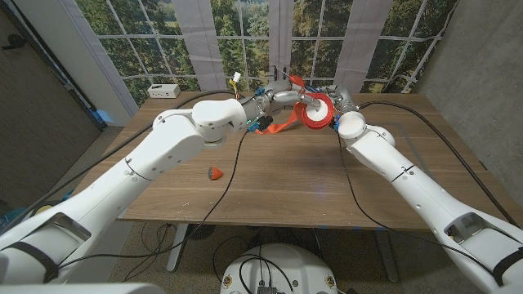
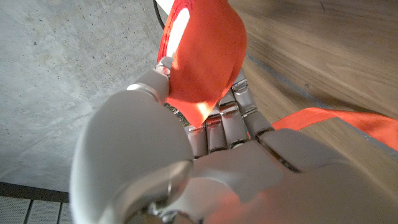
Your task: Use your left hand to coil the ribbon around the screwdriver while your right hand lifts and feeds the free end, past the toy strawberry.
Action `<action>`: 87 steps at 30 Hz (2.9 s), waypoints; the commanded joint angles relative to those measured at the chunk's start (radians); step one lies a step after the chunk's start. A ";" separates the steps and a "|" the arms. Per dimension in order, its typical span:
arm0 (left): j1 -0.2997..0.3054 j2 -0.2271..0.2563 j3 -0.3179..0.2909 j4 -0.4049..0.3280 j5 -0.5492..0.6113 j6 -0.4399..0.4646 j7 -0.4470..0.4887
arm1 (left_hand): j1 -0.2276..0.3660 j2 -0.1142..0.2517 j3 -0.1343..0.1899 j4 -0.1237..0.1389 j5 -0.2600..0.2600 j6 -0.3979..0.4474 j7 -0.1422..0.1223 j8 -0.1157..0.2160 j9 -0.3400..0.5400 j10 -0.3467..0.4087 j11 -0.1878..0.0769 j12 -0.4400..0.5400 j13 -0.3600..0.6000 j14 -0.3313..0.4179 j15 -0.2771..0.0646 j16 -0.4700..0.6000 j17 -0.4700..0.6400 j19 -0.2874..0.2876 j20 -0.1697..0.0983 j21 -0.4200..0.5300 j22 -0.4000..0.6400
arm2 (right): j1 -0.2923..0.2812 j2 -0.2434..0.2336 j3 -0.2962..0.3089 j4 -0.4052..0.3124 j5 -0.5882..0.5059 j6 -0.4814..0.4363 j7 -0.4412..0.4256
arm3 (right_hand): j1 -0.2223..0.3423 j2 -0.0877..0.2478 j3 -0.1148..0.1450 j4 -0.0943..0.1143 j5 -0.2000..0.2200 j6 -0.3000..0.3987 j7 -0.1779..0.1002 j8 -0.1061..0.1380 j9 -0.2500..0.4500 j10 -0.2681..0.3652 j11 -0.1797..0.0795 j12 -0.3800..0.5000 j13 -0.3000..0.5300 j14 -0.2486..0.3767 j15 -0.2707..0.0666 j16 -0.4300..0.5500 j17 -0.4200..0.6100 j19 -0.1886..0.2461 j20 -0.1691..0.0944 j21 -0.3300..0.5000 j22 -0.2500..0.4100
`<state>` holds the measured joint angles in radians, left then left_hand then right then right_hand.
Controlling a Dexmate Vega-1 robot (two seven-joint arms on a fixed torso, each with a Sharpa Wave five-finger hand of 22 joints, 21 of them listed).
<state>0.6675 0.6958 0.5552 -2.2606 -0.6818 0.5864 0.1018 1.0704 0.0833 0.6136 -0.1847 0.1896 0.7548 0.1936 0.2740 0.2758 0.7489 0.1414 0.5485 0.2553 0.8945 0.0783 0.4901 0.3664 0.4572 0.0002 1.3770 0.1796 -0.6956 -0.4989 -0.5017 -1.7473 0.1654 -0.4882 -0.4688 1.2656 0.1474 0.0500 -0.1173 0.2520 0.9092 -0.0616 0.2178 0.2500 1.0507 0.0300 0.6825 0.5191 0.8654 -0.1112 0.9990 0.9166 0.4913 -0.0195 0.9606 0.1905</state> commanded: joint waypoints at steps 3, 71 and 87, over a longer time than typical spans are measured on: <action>0.034 0.052 -0.020 -0.047 -0.026 0.147 0.159 | 0.080 0.077 0.025 0.013 0.004 0.184 -0.118 0.002 0.024 0.250 -0.244 0.004 0.232 0.210 -0.266 0.009 0.044 0.004 0.001 0.012 0.001 | -0.038 -0.015 0.077 -0.005 0.086 0.068 -0.045 | -0.001 0.011 0.007 -0.002 0.010 0.289 0.098 0.004 0.067 0.008 -0.001 0.002 0.004 -0.004 -0.083 0.013 -0.004 -0.004 0.008 0.010 -0.001; 0.103 -0.002 -0.237 0.113 -0.029 0.182 0.593 | 0.084 0.077 0.023 0.015 0.004 0.194 -0.118 -0.015 0.030 0.260 -0.238 -0.014 0.237 0.212 -0.262 0.001 0.042 0.000 0.001 0.024 -0.001 | -0.056 -0.103 0.052 0.225 0.236 0.889 0.567 | -0.017 0.012 0.023 0.009 0.003 0.272 0.054 0.000 0.069 -0.036 -0.030 0.005 0.033 -0.044 -0.099 -0.019 0.039 -0.070 -0.038 0.030 -0.003; -0.129 -0.079 -0.087 0.223 0.109 0.225 0.502 | 0.084 0.076 0.021 0.015 0.004 0.197 -0.118 -0.018 0.031 0.262 -0.240 -0.016 0.240 0.212 -0.264 0.000 0.044 0.000 0.000 0.025 -0.001 | -0.037 -0.137 0.016 0.185 0.082 0.848 0.537 | -0.016 0.011 0.024 0.007 0.002 0.271 0.045 0.000 0.066 -0.037 -0.026 0.003 0.032 -0.042 -0.100 -0.023 0.035 -0.074 -0.037 0.036 -0.003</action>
<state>0.6680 0.6580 0.3946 -2.0973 -0.6467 0.7863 0.6574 1.0763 0.0774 0.6136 -0.1847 0.1876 0.7604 0.1952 0.2549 0.2963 0.7542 0.1465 0.5296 0.2926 0.8974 0.0751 0.4831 0.3737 0.4518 0.0061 1.3982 0.1761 -0.7400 -0.6165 -0.4667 -1.5376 0.3387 0.3871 0.0910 1.2632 0.1451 0.0628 -0.1130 0.2547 0.9092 -0.0616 0.2080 0.2649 1.0143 0.0019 0.6864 0.5484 0.8212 -0.0982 0.9796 0.9514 0.4176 -0.0464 0.9913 0.1864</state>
